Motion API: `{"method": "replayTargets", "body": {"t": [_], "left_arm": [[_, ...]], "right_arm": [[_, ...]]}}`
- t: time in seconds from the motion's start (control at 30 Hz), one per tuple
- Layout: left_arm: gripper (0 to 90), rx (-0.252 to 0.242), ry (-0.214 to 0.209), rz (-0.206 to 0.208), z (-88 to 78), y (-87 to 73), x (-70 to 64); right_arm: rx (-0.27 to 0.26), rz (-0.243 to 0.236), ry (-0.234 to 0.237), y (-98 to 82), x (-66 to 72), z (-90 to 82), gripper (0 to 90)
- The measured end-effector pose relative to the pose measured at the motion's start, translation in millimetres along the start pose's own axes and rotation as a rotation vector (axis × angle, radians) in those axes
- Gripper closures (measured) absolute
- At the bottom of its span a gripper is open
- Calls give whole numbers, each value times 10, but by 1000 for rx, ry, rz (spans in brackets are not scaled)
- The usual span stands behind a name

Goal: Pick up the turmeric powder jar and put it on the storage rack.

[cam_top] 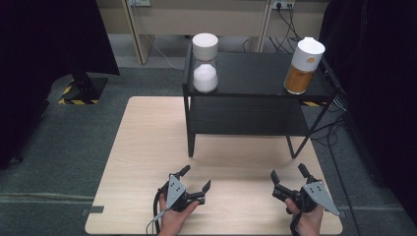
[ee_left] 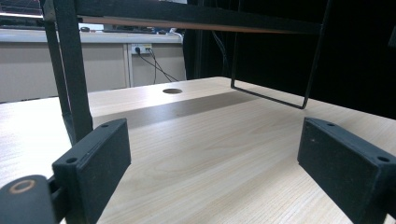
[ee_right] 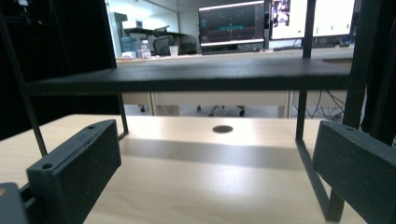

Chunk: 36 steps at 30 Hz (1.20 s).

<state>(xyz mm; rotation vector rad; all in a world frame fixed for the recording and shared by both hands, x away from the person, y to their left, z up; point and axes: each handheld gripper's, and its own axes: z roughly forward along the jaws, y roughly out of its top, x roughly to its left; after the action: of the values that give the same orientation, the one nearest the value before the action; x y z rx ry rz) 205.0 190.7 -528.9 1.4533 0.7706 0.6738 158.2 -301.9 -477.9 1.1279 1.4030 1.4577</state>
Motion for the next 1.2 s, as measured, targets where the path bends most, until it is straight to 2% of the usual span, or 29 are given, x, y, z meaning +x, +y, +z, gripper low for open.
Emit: {"method": "replayTargets", "body": {"t": [0.2, 0.43, 0.67, 1.2], "left_arm": [[89, 1, 0, 0, 1, 1, -2], [89, 1, 1, 0, 1, 1, -3], [89, 1, 1, -2, 1, 2, -1], [89, 0, 0, 0, 1, 0, 0]], "right_arm": [[22, 17, -14, -84, 1, -19, 17], [57, 10, -35, -119, 9, -18, 19], [123, 9, -51, -106, 34, -9, 22], [144, 18, -60, -180, 48, -28, 26]]}}
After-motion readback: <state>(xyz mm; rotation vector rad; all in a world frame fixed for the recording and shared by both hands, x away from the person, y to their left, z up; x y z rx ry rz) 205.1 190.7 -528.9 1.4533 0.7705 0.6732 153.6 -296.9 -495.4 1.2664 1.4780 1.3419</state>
